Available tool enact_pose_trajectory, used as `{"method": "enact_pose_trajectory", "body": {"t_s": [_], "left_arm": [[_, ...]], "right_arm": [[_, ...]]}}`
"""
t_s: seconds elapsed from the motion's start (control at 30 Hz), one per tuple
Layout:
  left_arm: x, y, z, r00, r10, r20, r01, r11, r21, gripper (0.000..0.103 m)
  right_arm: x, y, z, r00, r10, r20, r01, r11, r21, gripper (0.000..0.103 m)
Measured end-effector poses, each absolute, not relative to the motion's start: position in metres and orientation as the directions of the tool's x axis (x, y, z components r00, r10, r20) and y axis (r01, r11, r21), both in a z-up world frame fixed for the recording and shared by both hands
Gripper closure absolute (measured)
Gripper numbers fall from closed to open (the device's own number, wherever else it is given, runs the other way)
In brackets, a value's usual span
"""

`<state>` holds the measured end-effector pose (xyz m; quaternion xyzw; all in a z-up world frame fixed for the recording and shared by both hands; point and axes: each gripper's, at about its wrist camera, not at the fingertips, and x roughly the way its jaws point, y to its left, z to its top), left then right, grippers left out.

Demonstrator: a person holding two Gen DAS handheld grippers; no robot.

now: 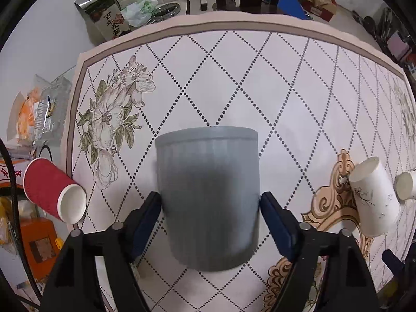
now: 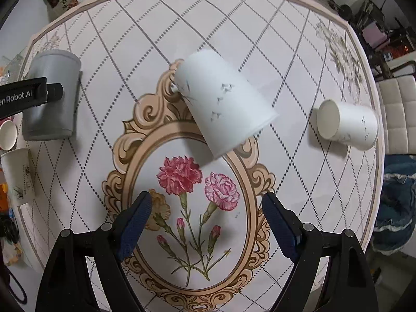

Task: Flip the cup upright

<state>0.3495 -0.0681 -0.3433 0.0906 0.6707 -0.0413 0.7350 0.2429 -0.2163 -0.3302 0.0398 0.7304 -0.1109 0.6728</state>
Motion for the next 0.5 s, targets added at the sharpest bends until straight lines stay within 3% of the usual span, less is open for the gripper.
{"method": "enact_pose_trajectory", "body": {"t_s": [0.5], "left_arm": [[0.333,-0.065,-0.331,0.103,0.022,-0.994,0.199,0.979,0.043,0.025]], "right_arm": [[0.241,-0.228,-0.341,-0.099,-0.077,-0.992,0.223,0.97,-0.097,0.015]]}}
